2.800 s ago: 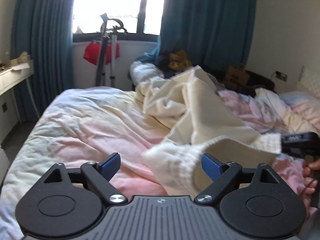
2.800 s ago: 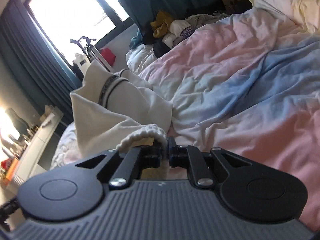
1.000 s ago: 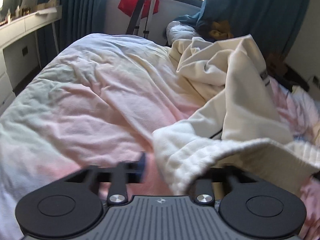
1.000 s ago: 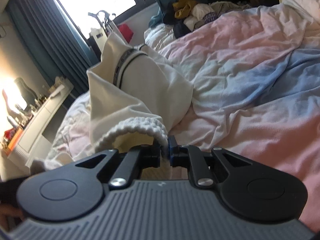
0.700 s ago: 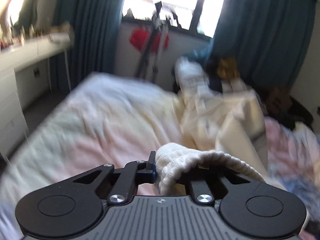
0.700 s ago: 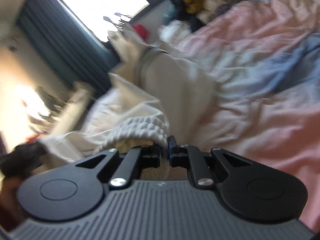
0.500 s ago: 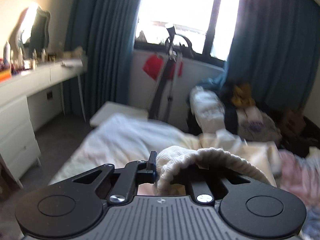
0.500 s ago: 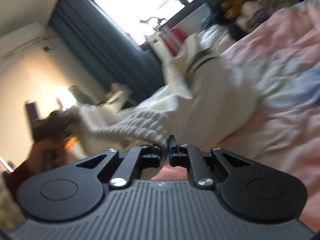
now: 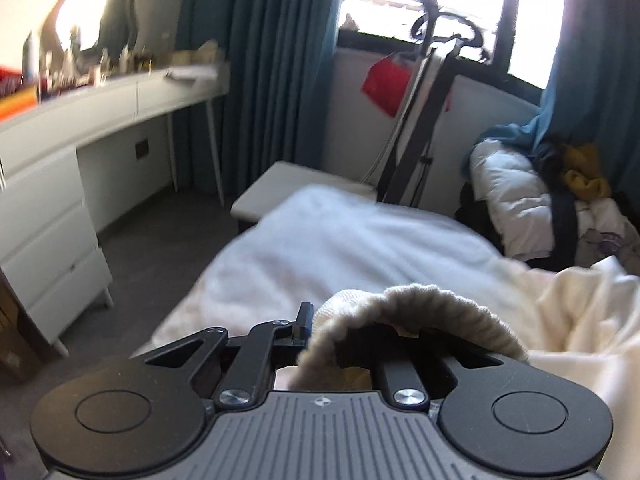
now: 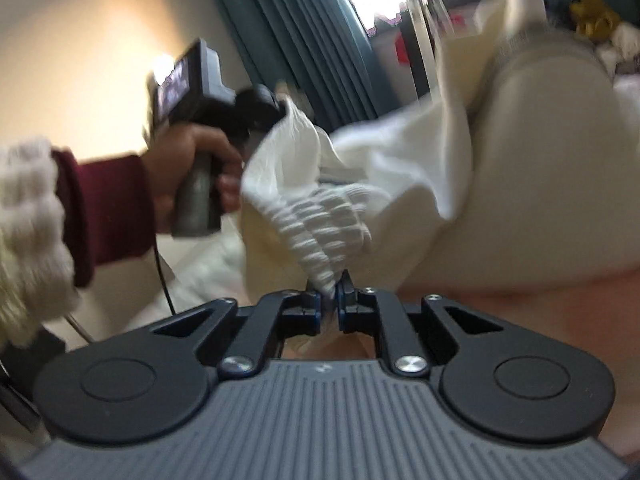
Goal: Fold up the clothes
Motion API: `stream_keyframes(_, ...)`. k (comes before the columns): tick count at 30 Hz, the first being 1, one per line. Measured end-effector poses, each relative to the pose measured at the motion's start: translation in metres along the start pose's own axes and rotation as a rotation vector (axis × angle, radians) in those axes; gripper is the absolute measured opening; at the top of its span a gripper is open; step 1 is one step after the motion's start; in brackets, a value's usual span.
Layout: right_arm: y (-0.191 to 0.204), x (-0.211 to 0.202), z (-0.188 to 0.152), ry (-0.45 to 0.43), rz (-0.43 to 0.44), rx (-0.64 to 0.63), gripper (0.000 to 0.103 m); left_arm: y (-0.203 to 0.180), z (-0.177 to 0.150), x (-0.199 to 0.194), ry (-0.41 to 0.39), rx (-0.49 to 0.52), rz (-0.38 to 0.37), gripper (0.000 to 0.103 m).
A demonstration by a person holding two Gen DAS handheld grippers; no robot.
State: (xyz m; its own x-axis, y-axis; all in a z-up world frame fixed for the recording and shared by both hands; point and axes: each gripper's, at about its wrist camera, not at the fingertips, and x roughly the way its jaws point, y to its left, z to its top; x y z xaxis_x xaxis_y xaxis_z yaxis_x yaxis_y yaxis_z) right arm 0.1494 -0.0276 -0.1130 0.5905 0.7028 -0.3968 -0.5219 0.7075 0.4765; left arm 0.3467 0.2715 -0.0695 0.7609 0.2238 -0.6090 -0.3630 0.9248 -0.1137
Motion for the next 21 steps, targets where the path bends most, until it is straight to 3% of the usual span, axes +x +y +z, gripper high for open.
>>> stream_keyframes(3, -0.015, 0.016, -0.009, 0.037, -0.004, 0.03, 0.011, 0.014, -0.008, 0.015, 0.014, -0.026, -0.023, 0.014)
stream_keyframes(5, -0.019, 0.015, -0.004, 0.04, 0.002, 0.038, 0.013, 0.023, -0.008, 0.012, 0.015, -0.041, -0.034, 0.022)
stream_keyframes(7, -0.019, 0.013, 0.0, 0.041, -0.003, 0.043, 0.014, 0.031, -0.007, 0.005, 0.02, -0.06, -0.038, 0.038)
stream_keyframes(9, -0.018, 0.008, 0.005, 0.042, -0.015, 0.054, 0.019, 0.036, -0.005, -0.009, 0.023, -0.051, -0.05, 0.045)
stream_keyframes(12, -0.016, -0.004, 0.009, 0.031, -0.054, 0.036, 0.044, 0.041, -0.005, -0.048, -0.001, -0.017, -0.046, 0.067)
stream_keyframes(14, -0.012, -0.016, 0.007, 0.005, -0.084, 0.028, 0.081, 0.047, -0.004, -0.079, -0.027, -0.019, -0.036, 0.077)
stream_keyframes(16, -0.01, -0.029, 0.009, -0.022, -0.101, 0.029, 0.087, 0.053, -0.006, -0.111, -0.06, -0.008, -0.046, 0.082)
stream_keyframes(21, -0.007, -0.07, 0.017, -0.057, -0.142, 0.039, 0.086, 0.044, -0.02, -0.188, -0.126, 0.071, -0.115, 0.087)
